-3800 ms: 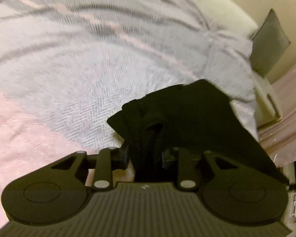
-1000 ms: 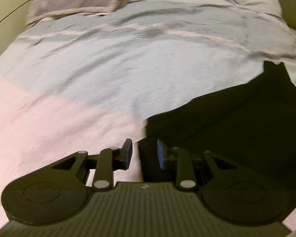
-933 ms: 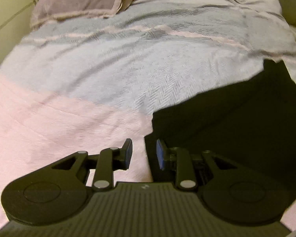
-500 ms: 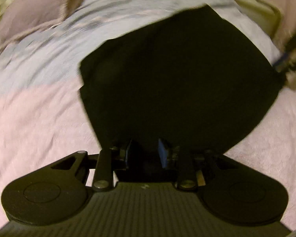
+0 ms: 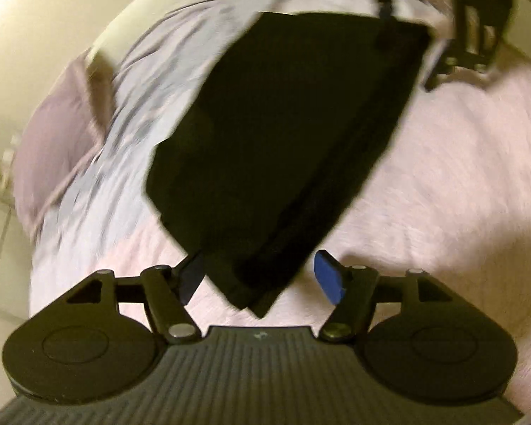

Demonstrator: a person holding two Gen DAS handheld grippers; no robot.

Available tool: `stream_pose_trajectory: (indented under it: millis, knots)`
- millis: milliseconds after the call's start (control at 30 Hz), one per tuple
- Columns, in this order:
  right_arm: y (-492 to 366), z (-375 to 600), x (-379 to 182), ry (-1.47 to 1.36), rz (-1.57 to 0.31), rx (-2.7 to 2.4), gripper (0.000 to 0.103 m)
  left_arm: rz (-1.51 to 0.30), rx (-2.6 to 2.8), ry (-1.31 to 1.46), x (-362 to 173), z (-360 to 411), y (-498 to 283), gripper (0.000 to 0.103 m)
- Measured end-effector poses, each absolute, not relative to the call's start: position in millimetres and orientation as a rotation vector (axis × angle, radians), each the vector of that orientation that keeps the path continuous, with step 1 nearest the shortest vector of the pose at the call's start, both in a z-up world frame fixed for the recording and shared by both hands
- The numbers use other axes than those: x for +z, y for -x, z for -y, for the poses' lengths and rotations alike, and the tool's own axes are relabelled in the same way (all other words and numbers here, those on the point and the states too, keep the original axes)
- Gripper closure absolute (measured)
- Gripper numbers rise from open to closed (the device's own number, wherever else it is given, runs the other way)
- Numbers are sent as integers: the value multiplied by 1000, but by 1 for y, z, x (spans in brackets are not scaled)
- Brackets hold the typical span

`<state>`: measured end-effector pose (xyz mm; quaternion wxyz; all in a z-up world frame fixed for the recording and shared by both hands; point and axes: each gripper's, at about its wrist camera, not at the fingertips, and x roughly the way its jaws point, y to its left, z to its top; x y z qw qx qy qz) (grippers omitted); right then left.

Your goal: Fold clothes

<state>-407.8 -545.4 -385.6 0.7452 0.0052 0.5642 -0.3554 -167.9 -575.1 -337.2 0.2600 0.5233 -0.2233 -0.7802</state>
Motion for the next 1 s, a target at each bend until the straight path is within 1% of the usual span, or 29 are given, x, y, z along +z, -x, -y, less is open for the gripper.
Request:
stream_pose_trajectory:
  millis: [33, 67, 100, 133, 167, 200, 267, 300, 367, 433, 500, 533, 567, 600, 633, 667, 733, 767, 867, 900, 967, 1000]
  knots:
    - [406, 544, -396, 61, -1252, -769, 34, 662, -2106, -1424, -345, 572, 172, 29]
    - [404, 544, -405, 129, -1266, -761, 32, 718, -2096, -1427, -352, 569, 176, 25]
    - [405, 547, -406, 158, -1268, -776, 32, 782, -2086, -1424, -359, 567, 180, 24]
    - [406, 551, -406, 182, -1269, -788, 37, 833, -2078, -1418, -365, 566, 182, 23]
    - [409, 556, -401, 156, -1258, -787, 57, 880, -2069, -1413, -370, 566, 185, 23]
    - [412, 562, -396, 130, -1248, -786, 61, 924, -2057, -1409, -376, 568, 189, 21]
    - [419, 572, -385, 80, -1226, -783, 85, 976, -2037, -1424, -385, 575, 194, 19]
    - [422, 573, -376, 71, -1211, -773, 85, 999, -2025, -1437, -388, 578, 197, 18]
    - [430, 575, -356, 52, -1174, -783, 87, 971, -2006, -1444, -387, 589, 201, 18]
    - [433, 578, -340, 58, -1145, -800, 87, 951, -1978, -1460, -386, 600, 204, 27]
    - [437, 578, -339, 49, -1138, -796, 87, 935, -1963, -1502, -387, 609, 204, 45]
    - [438, 578, -339, 45, -1134, -794, 86, 905, -1981, -1528, -387, 612, 203, 52]
    - [436, 573, -343, 40, -1138, -786, 85, 858, -2000, -1547, -385, 616, 203, 68]
    - [429, 568, -347, 52, -1155, -783, 83, 808, -2019, -1564, -383, 619, 203, 71]
    - [422, 563, -350, 64, -1171, -781, 74, 776, -2027, -1556, -380, 621, 203, 73]
    - [416, 558, -354, 76, -1186, -780, 60, 738, -2036, -1540, -376, 623, 203, 75]
    - [408, 549, -367, 106, -1168, -787, 43, 665, -2054, -1511, -368, 627, 202, 76]
    - [405, 546, -374, 118, -1150, -785, 41, 635, -2061, -1499, -364, 628, 201, 76]
    - [404, 546, -391, 122, -1127, -798, 41, 500, -2108, -1456, -352, 640, 199, 77]
    - [411, 551, -393, 134, -1149, -809, 41, 476, -2117, -1455, -350, 643, 198, 76]
    - [425, 561, -397, 158, -1192, -832, 42, 499, -2127, -1467, -348, 641, 198, 76]
    - [432, 566, -399, 170, -1214, -843, 43, 515, -2129, -1474, -348, 640, 199, 74]
